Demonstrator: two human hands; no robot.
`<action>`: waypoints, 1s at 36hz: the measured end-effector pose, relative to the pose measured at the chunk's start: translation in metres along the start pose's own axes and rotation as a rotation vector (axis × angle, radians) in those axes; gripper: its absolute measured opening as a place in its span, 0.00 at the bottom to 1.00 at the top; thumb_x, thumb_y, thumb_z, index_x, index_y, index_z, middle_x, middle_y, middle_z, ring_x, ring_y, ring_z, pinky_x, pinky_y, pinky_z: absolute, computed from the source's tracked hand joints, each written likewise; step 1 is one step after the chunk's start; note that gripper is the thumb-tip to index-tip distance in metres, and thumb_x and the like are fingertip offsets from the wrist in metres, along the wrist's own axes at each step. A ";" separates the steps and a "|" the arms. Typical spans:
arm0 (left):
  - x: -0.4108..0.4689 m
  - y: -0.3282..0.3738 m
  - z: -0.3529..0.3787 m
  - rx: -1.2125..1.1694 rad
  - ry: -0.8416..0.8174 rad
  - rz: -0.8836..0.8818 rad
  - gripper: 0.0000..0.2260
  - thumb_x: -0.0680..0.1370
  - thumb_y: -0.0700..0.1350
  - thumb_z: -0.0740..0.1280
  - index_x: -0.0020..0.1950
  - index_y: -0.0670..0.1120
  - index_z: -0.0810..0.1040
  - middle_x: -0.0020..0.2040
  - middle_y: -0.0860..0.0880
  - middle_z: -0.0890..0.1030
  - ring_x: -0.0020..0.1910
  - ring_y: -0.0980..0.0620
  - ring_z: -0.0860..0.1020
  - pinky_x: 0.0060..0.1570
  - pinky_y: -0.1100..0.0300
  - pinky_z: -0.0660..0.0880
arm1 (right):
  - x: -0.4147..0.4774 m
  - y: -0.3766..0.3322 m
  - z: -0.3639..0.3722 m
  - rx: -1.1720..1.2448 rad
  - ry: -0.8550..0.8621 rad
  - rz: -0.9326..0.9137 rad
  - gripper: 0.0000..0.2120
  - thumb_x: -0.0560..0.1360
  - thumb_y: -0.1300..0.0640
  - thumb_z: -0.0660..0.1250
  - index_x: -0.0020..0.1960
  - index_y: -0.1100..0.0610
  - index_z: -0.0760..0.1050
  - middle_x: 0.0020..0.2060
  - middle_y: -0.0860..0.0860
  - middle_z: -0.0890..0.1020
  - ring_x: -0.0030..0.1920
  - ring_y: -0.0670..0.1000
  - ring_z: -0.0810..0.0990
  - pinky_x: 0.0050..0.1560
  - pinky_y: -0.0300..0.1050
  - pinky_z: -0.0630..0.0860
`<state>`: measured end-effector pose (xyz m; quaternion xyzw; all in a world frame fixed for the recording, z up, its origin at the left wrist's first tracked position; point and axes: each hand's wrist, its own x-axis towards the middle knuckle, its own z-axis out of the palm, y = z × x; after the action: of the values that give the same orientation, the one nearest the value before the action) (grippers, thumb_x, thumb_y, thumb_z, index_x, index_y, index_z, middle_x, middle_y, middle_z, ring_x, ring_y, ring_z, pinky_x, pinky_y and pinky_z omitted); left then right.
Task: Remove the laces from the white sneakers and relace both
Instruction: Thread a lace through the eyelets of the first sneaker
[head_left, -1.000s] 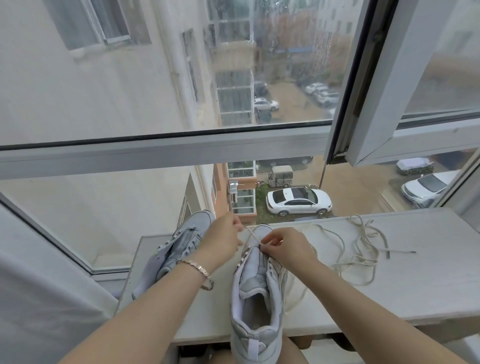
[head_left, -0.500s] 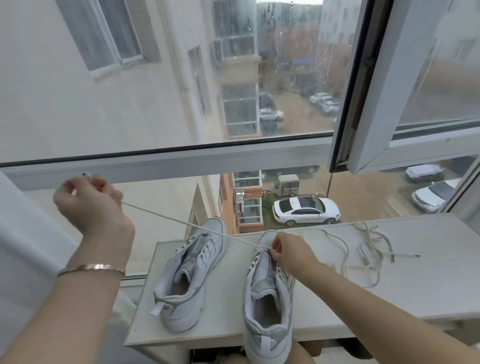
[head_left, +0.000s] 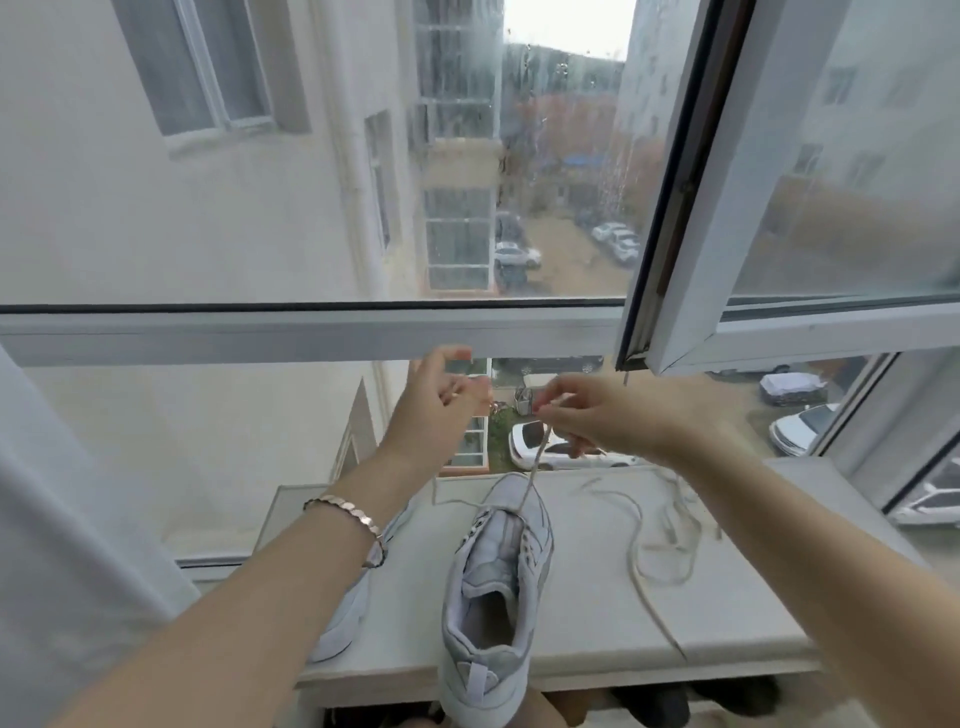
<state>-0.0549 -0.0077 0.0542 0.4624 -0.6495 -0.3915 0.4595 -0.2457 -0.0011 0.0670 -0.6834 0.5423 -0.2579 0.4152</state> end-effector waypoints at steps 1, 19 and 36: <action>0.002 0.005 0.006 -0.011 -0.104 -0.011 0.11 0.78 0.45 0.65 0.60 0.52 0.70 0.47 0.53 0.80 0.39 0.68 0.77 0.35 0.79 0.69 | -0.004 -0.010 -0.005 0.023 0.003 -0.032 0.05 0.78 0.58 0.63 0.44 0.54 0.75 0.23 0.43 0.74 0.24 0.43 0.71 0.27 0.35 0.72; 0.017 -0.038 -0.027 0.187 0.366 -0.296 0.12 0.80 0.42 0.62 0.38 0.43 0.78 0.32 0.51 0.76 0.27 0.53 0.67 0.27 0.63 0.63 | -0.045 0.009 -0.032 -0.432 0.314 0.026 0.21 0.76 0.49 0.64 0.25 0.51 0.72 0.13 0.44 0.63 0.16 0.43 0.62 0.19 0.31 0.59; 0.015 -0.046 -0.041 0.282 0.378 -0.529 0.17 0.76 0.37 0.61 0.65 0.36 0.69 0.48 0.45 0.76 0.42 0.47 0.73 0.40 0.63 0.66 | -0.034 -0.004 -0.032 1.047 0.349 -0.186 0.25 0.80 0.52 0.54 0.24 0.53 0.67 0.26 0.51 0.77 0.36 0.52 0.81 0.49 0.46 0.76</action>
<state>-0.0072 -0.0377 0.0260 0.7380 -0.4582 -0.3107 0.3857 -0.2790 0.0228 0.0907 -0.3782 0.3400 -0.6375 0.5787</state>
